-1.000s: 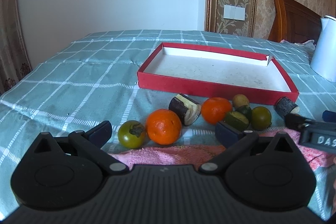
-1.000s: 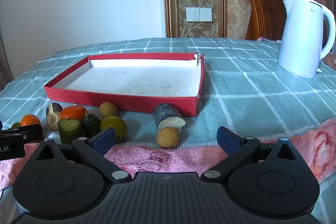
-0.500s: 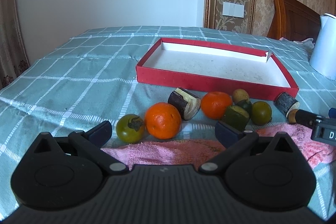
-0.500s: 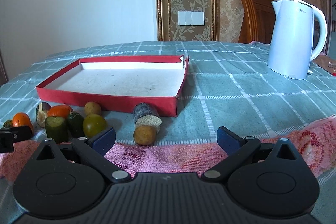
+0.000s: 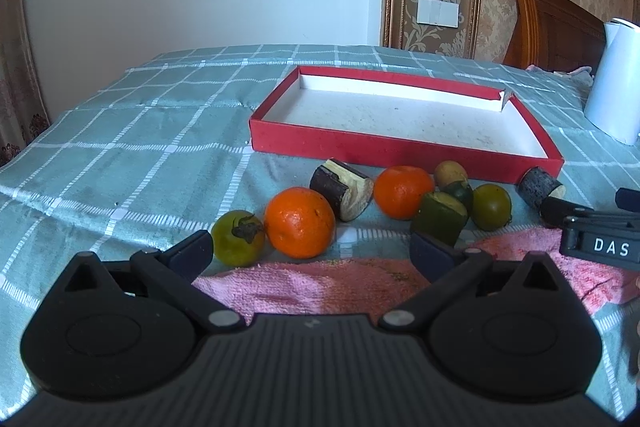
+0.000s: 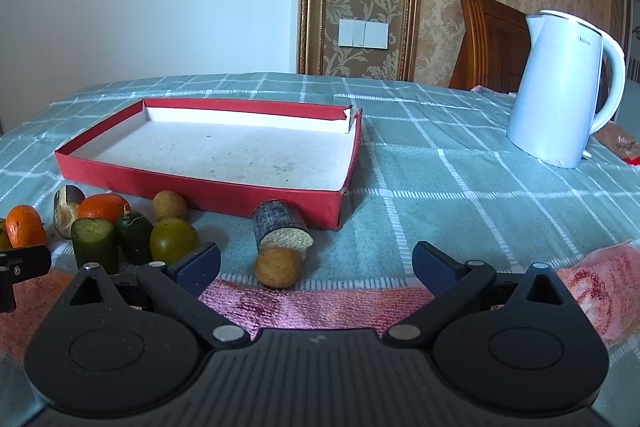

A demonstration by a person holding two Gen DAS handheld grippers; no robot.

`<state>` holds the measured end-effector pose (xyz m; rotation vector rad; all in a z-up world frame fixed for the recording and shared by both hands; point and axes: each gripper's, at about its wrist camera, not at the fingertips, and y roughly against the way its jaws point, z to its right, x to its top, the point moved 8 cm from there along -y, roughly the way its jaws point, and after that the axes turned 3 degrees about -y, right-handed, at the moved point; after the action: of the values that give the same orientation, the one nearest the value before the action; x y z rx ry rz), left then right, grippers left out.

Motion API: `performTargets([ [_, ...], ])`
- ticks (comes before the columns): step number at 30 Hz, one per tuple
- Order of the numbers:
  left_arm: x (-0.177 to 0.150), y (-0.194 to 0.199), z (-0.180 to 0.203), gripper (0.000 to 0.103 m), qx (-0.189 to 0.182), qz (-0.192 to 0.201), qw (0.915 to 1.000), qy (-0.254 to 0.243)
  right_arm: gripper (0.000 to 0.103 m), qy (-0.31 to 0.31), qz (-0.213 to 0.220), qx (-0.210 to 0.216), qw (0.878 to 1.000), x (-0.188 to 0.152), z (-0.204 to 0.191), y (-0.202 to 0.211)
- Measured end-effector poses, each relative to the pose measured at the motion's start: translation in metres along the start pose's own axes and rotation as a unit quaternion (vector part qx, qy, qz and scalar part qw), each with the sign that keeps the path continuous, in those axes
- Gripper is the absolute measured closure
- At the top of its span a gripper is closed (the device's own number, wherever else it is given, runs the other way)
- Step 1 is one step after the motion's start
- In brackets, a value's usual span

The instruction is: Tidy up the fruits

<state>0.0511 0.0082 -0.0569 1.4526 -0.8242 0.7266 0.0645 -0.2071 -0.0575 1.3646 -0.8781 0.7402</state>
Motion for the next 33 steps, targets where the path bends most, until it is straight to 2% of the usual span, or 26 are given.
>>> performTargets([
  [11,-0.0006,0.0028,0.0030,0.000,0.001,0.001,1.0000,-0.004,0.000,-0.004,0.000,-0.001,1.000,0.0009,0.0014,-0.0017],
  [13,-0.0011,0.0030,0.0033,0.000,0.001,0.000,1.0000,-0.005,0.006,-0.007,-0.006,0.001,1.000,0.0002,0.0024,-0.0041],
  [33,-0.0028,0.0025,0.0015,0.000,-0.003,-0.001,1.0000,-0.003,0.006,-0.012,-0.011,-0.003,1.000,-0.0007,0.0043,-0.0065],
])
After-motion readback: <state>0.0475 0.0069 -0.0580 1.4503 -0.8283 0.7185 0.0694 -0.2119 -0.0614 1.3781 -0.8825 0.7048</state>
